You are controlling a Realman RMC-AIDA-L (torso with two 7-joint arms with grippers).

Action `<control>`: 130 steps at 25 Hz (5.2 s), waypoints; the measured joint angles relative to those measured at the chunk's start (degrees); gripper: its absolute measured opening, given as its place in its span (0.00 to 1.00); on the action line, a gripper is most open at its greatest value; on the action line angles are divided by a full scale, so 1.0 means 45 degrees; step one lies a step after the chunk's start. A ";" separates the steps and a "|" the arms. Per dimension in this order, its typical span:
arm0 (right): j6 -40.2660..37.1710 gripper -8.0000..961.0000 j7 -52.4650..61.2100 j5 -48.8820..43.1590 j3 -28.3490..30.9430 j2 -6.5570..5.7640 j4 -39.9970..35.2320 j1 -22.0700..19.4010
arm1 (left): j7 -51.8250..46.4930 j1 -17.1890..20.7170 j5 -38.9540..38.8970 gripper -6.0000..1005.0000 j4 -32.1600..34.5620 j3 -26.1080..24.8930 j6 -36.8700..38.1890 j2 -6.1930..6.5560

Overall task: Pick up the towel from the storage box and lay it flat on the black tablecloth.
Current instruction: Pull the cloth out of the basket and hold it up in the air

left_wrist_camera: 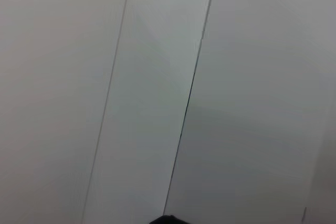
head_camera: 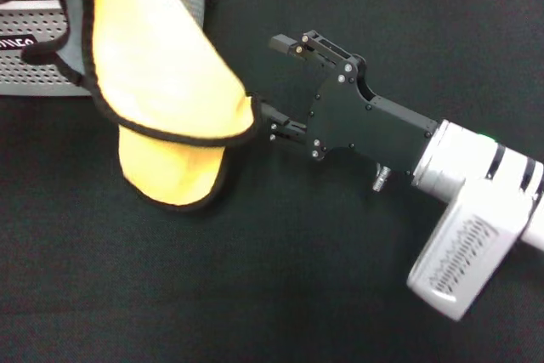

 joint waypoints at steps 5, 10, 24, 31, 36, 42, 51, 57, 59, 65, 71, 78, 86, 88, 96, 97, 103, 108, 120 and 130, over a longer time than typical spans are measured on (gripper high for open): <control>-0.0995 0.81 -0.0510 0.0007 -0.0091 -0.0001 -0.0369 -0.0401 | 0.0008 0.0374 0.0014 0.01 -0.0010 0.0002 0.0012 0.0000; -0.1110 0.81 -0.0357 0.0026 -0.0185 0.0000 -0.0488 -0.0533 | 0.0015 0.0371 -0.0011 0.01 -0.0020 0.0000 0.0020 0.0000; -0.1149 0.77 0.0808 0.1359 -0.1452 0.0000 0.0218 0.0358 | 0.0143 0.0226 -0.0979 0.01 -0.0844 0.0002 -0.0005 -0.0012; -0.2502 0.74 0.0778 0.1313 -0.1612 -0.0001 -0.0052 0.0200 | 0.0182 0.0286 -0.0884 0.01 -0.1006 0.0000 -0.0005 -0.0002; -0.3015 0.72 0.0686 0.1314 -0.1608 0.0000 -0.0151 0.0150 | 0.0310 0.0218 -0.0530 0.01 -0.1014 0.0001 -0.0003 -0.0017; -0.3268 0.68 0.0340 0.1346 -0.1266 -0.0001 -0.0273 0.0095 | 0.0319 0.0138 -0.0360 0.01 -0.1191 0.0002 -0.0003 -0.0029; -0.3505 0.63 -0.0067 0.1366 -0.1210 0.0000 -0.0498 0.0298 | 0.0373 0.0011 -0.0072 0.01 -0.1470 0.0002 -0.0048 -0.0038; -0.2698 0.59 -0.0001 0.1417 -0.1658 0.0000 -0.0673 0.0843 | 0.0496 -0.0478 -0.0068 0.01 -0.2175 0.0002 -0.0132 -0.0038; -0.2499 0.58 -0.0006 0.1443 -0.1798 0.0000 -0.0800 0.0934 | 0.0559 -0.0525 -0.0040 0.01 -0.2300 0.0002 -0.0138 -0.0038; -0.2468 0.55 -0.0292 0.1422 -0.1911 0.0000 -0.1292 0.0734 | 0.0656 -0.0400 0.0145 0.01 -0.2278 -0.0061 -0.0141 -0.0038; -0.3300 0.52 -0.0940 0.1524 -0.1520 0.0000 -0.1495 -0.0215 | 0.0765 -0.0359 0.0391 0.01 -0.2213 -0.0115 -0.0210 -0.0037; -0.4222 0.49 -0.0680 0.2264 -0.1283 -0.0009 -0.1190 -0.0774 | 0.0809 -0.0274 0.0413 0.01 -0.2128 -0.0106 -0.0314 -0.0037; -0.3020 0.47 0.0243 0.2543 -0.1452 0.0000 -0.1121 0.0383 | 0.0825 -0.0344 0.0387 0.01 -0.2060 0.0116 -0.0317 -0.0038; -0.3190 0.47 0.0270 0.2577 -0.1266 -0.0002 -0.1057 0.0054 | 0.0830 -0.0240 0.0354 0.01 -0.2040 0.0116 -0.0314 -0.0037; -0.1870 0.44 0.0984 0.2644 -0.1901 0.0000 -0.0999 0.1281 | 0.0846 -0.0514 0.0386 0.01 -0.2089 0.0544 -0.0399 -0.0057; -0.1860 0.44 0.1126 0.2654 -0.1913 0.0000 -0.0982 0.1316 | 0.0854 -0.0496 0.0383 0.01 -0.2057 0.0587 -0.0418 -0.0057; -0.1590 0.42 0.1741 0.2584 -0.2052 -0.0002 -0.0960 0.1866 | 0.1062 -0.0460 0.0404 0.01 -0.2176 0.0635 -0.0459 -0.0077; -0.1302 0.41 0.1979 0.2571 -0.2575 0.0000 -0.1014 0.2130 | 0.1113 -0.0452 0.0404 0.01 -0.2189 0.0646 -0.0747 -0.0089; -0.1118 0.37 0.1792 0.2602 -0.2719 0.0000 -0.1219 0.2099 | 0.1118 -0.0343 0.0279 0.01 -0.2305 0.0794 -0.1020 -0.0117; -0.0922 0.35 0.1689 0.2657 -0.2498 -0.0001 -0.1469 0.2028 | 0.1128 -0.0218 0.0270 0.01 -0.2306 0.0978 -0.1032 -0.0116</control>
